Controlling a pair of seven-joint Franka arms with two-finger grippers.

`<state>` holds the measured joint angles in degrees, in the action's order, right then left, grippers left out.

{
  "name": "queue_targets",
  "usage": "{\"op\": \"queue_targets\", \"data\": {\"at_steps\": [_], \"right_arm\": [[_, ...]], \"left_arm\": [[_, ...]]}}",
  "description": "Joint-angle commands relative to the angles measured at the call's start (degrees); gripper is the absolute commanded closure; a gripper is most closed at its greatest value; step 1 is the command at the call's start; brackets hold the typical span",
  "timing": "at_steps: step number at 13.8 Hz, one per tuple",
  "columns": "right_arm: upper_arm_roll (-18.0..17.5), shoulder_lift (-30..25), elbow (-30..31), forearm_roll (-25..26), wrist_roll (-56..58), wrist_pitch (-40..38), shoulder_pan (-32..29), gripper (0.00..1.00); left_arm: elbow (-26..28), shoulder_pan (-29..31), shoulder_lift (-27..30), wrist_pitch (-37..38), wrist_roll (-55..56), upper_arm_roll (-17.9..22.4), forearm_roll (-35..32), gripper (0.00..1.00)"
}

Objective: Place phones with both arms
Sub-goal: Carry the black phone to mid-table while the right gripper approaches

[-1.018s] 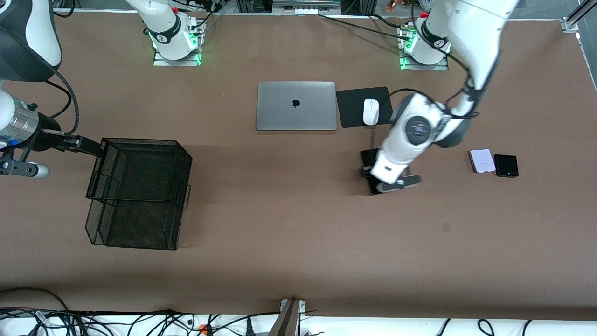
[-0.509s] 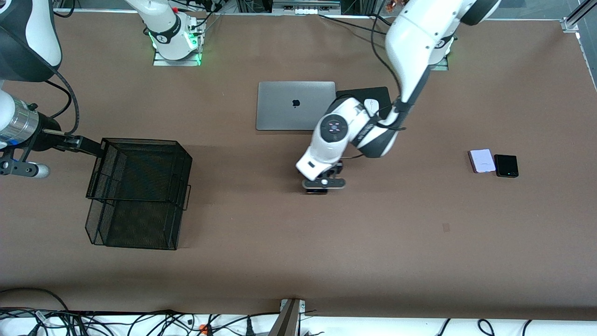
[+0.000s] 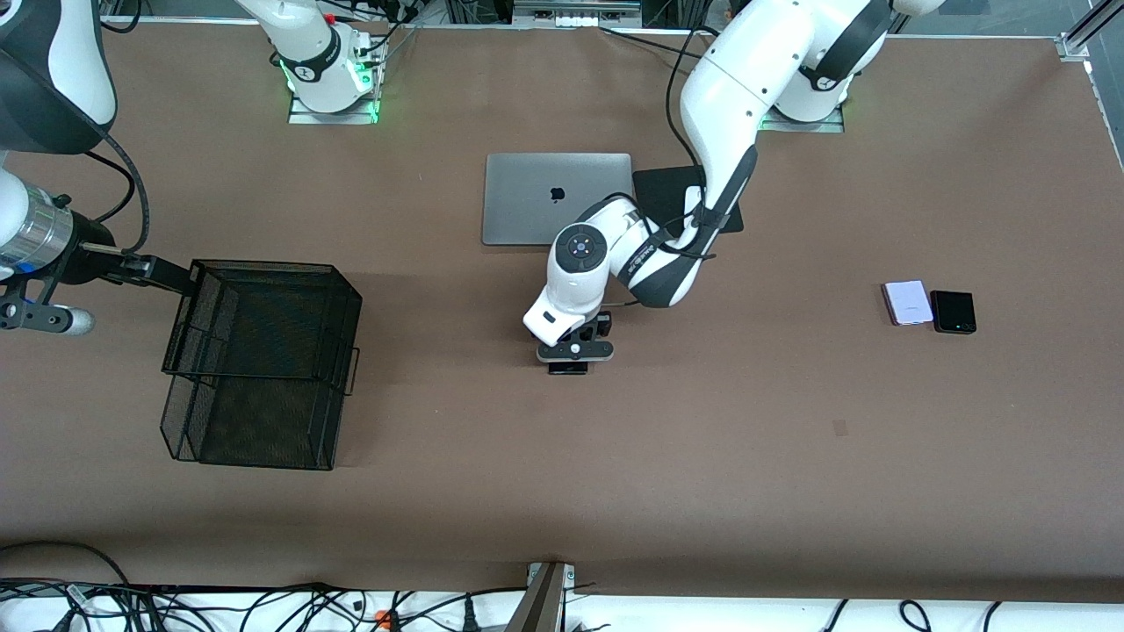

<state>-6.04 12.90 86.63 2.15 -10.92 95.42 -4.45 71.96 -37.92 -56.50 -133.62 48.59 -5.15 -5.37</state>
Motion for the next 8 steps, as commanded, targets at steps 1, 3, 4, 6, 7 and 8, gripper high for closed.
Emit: {"op": "queue_targets", "data": {"at_steps": [1,3,4,6,7,8], "right_arm": [[-0.3,-0.5,0.1,-1.0,-0.3,-0.6,-0.4,0.00],[-0.3,-0.5,0.1,-1.0,-0.2,-0.7,-0.4,0.00],[-0.3,-0.5,0.1,-1.0,-0.2,-0.7,-0.4,0.00],[-0.3,-0.5,0.1,-1.0,-0.2,-0.7,-0.4,0.00],[-0.3,-0.5,0.1,-0.9,-0.2,-0.7,-0.4,0.00],[-0.3,-0.4,0.1,-1.0,-0.2,-0.7,-0.5,0.00]], "left_arm": [[-4.9,-1.5,-2.8,1.0,1.7,1.2,-1.1,0.91],[-4.9,-2.2,-2.8,1.0,2.2,1.6,-1.4,0.00],[-4.9,-3.5,-2.7,1.3,3.3,3.2,-1.3,0.00],[-5.4,-3.9,-1.5,4.9,3.7,4.2,-1.0,0.00],[-7.3,-3.2,-0.6,10.0,3.4,4.0,-0.7,0.00],[-10.4,-1.7,-0.3,16.0,2.8,3.5,-0.5,0.00]]}}
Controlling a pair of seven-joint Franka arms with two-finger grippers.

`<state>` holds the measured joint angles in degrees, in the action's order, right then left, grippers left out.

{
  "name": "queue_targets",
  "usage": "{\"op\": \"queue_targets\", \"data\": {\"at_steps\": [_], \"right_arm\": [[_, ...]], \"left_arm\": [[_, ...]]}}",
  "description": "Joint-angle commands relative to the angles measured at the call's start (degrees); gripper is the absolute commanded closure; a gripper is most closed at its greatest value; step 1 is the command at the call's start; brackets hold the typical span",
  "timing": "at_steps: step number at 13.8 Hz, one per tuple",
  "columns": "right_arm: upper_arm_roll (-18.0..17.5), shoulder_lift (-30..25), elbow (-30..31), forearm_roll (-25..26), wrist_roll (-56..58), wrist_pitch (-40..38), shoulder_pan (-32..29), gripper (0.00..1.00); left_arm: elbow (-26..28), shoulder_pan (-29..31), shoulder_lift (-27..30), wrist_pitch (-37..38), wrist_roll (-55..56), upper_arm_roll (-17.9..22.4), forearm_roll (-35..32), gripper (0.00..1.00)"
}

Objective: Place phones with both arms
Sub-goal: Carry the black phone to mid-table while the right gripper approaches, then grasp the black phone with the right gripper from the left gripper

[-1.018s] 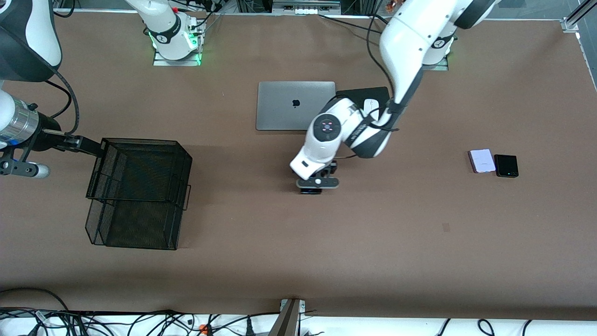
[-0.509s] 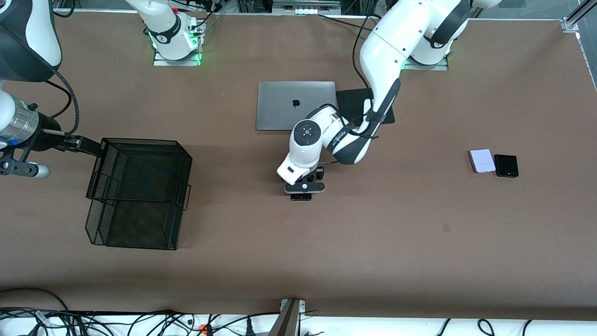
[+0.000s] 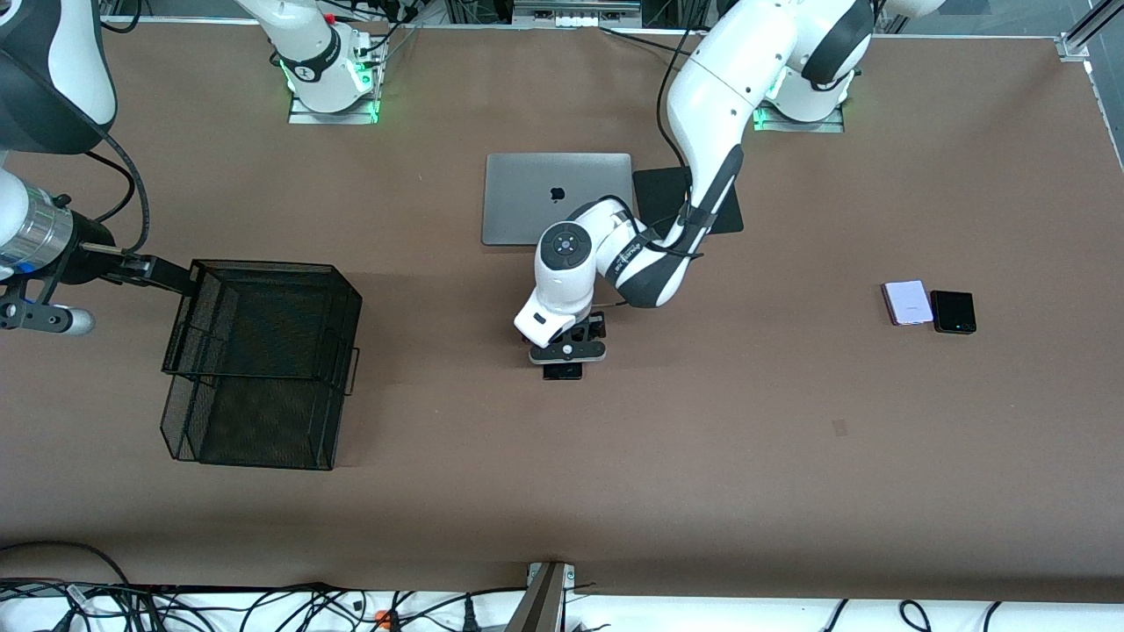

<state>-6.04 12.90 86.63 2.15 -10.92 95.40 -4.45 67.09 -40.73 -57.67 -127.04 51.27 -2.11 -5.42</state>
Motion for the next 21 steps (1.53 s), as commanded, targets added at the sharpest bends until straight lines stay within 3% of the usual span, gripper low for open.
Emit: {"op": "queue_targets", "data": {"at_steps": [1,3,6,8,12,16,21], "right_arm": [[-0.3,-0.2,0.0,-0.9,0.0,-0.6,-0.5,0.00],[-0.2,-0.1,-0.2,-0.9,0.5,-0.5,-0.5,0.00],[-1.1,0.0,-0.8,-1.3,0.0,-0.2,1.3,0.00],[-1.5,0.5,-1.2,-3.8,-3.8,0.2,4.8,0.00],[-1.6,5.8,-3.7,-7.4,-18.8,5.8,17.9,0.00],[-1.3,16.1,-5.0,-7.4,-25.0,24.1,30.0,0.00],[-0.9,30.1,-14.5,-0.5,-27.0,27.8,38.1,0.00]], "left_arm": [[-7.5,3.0,1.8,14.8,-1.7,-0.2,0.2,0.00],[-4.6,5.9,6.2,20.0,-7.7,-0.6,2.0,0.00],[8.4,11.0,15.6,23.1,-17.4,-0.6,2.0,0.00],[16.9,15.6,21.6,22.8,-23.4,-0.6,1.9,0.00],[32.4,26.4,32.3,20.0,-38.0,-0.5,-1.2,0.00],[46.2,37.4,39.6,9.0,-47.6,-0.5,-8.1,0.00],[58.3,48.7,43.8,-7.3,-53.5,-0.5,-8.9,0.00]]}}
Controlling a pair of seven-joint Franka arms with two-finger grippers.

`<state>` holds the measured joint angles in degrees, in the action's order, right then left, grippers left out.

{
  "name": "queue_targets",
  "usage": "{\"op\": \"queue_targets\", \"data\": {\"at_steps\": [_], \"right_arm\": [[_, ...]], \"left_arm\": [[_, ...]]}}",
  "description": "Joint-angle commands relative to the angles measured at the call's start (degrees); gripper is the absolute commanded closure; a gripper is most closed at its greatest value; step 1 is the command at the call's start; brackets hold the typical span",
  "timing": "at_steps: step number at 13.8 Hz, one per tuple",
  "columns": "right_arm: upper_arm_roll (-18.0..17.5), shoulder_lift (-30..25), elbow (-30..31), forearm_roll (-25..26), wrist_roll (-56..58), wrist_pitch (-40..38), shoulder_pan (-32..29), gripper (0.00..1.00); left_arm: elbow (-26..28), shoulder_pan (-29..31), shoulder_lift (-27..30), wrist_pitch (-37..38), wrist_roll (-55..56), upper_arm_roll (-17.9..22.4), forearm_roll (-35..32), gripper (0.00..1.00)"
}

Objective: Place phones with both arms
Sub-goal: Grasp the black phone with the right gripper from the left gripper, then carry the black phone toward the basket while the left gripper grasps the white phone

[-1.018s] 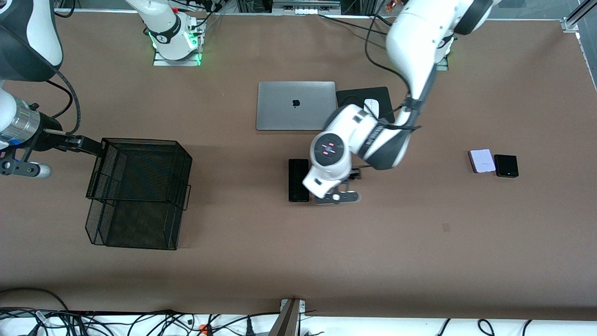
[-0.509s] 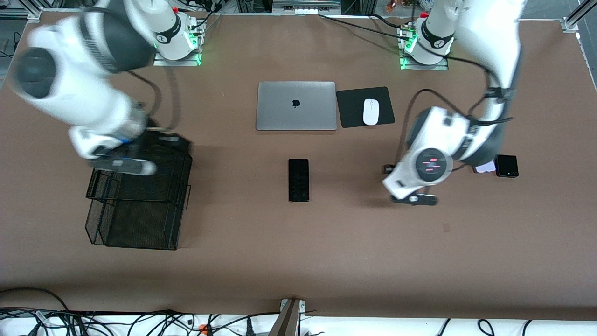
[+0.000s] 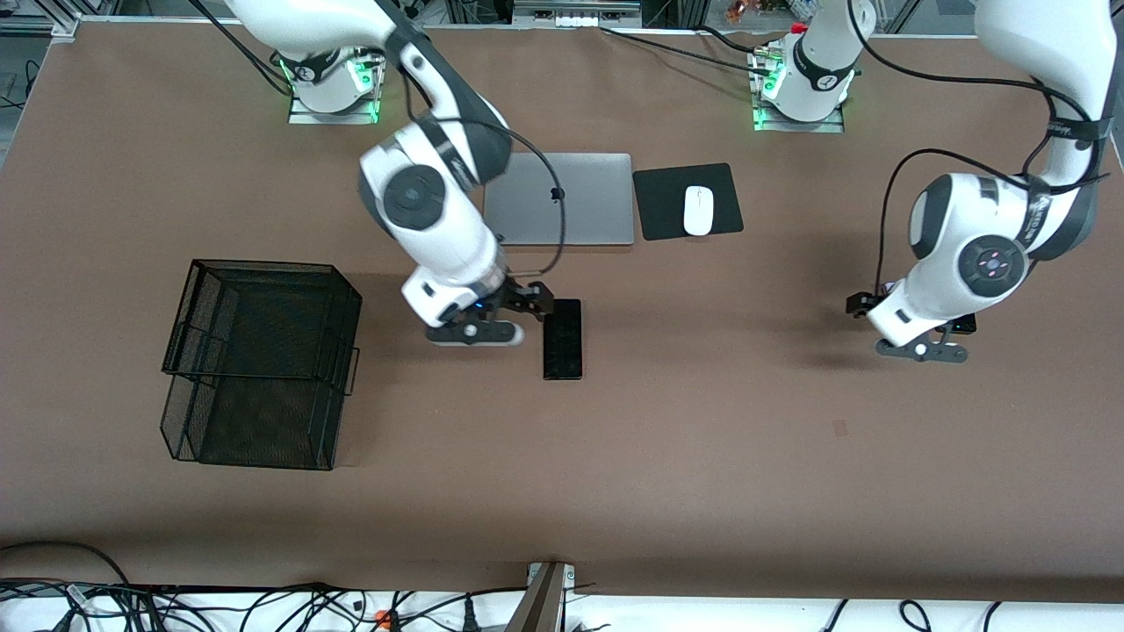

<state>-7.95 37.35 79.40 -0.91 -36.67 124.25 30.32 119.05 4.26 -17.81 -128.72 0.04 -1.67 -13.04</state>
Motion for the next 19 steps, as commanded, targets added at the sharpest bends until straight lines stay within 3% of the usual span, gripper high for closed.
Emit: {"op": "queue_targets", "data": {"at_steps": [1,7,14,19], "right_arm": [[1.4,7.7,-8.5,3.3,-2.2,-0.8,4.7,0.00],[2.1,14.6,-8.9,8.8,-2.4,7.2,6.5,0.00],[2.9,17.3,-8.8,11.3,-2.5,10.1,8.4,0.00],[2.9,17.5,-8.6,12.4,-2.6,10.1,8.4,0.00]], "left_arm": [[8.2,6.1,4.2,-8.7,-3.8,-1.1,-1.3,0.00],[12.2,15.7,2.5,-18.1,-5.6,-1.1,-0.1,0.00],[15.5,17.7,-0.2,-26.0,2.8,-1.2,-0.1,0.00],[16.7,17.7,-1.2,-28.4,11.2,-4.7,-0.1,0.00]]}}
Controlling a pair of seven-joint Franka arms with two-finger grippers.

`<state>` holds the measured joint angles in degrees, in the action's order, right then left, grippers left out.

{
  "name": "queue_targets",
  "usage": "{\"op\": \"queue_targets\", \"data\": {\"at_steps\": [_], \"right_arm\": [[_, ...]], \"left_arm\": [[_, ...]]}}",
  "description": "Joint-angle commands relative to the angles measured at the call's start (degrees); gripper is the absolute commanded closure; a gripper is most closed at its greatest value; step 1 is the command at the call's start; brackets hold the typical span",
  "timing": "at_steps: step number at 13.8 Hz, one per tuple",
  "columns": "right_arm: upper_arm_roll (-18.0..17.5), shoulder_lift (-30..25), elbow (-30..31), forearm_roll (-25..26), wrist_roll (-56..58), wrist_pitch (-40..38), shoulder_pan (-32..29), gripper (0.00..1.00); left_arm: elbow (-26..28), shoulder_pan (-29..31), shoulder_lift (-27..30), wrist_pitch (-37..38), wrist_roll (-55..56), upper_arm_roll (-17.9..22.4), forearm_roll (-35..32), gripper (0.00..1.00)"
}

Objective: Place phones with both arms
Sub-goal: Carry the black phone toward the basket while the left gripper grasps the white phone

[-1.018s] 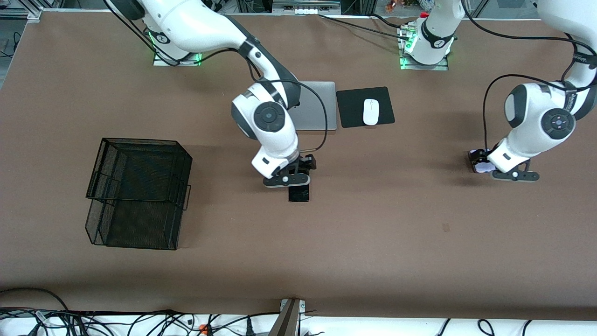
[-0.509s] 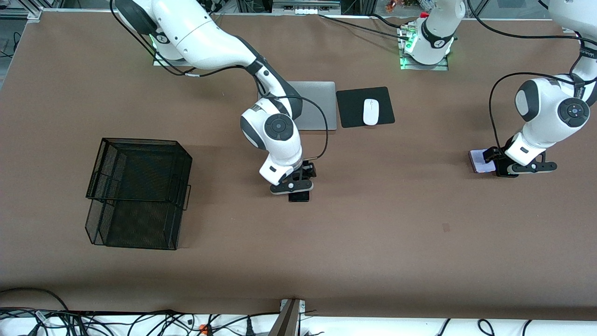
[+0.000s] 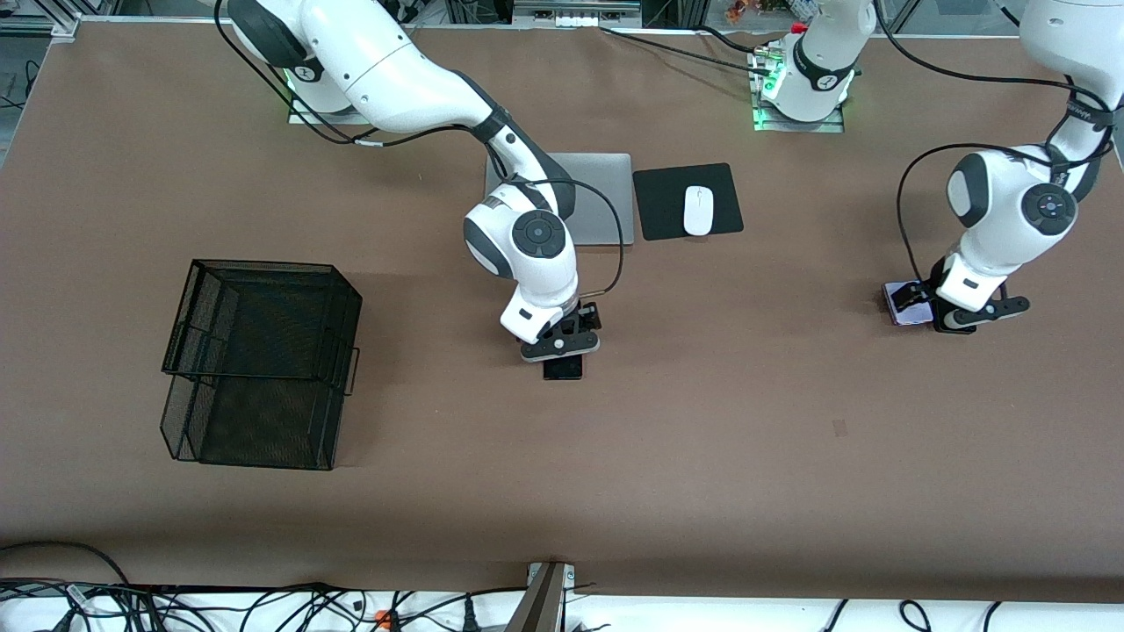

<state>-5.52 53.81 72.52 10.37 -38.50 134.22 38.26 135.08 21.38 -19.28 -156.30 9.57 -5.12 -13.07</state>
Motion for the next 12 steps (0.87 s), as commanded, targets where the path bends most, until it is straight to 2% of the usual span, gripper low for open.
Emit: {"op": "queue_targets", "data": {"at_steps": [1,7,12], "right_arm": [[0.4,1.2,-1.7,0.8,-1.0,0.2,0.5,0.00],[0.4,3.1,-1.7,0.7,-2.8,3.8,0.5,0.00],[0.4,3.3,-1.5,1.2,-2.4,3.9,0.5,0.00]], "left_arm": [[0.6,0.6,0.0,-0.9,1.7,-1.2,0.0,0.00],[1.0,0.8,-0.7,-1.0,0.7,-1.1,-1.1,0.00],[1.0,1.0,-1.0,-1.0,-0.3,-1.0,-3.6,0.00]]}}
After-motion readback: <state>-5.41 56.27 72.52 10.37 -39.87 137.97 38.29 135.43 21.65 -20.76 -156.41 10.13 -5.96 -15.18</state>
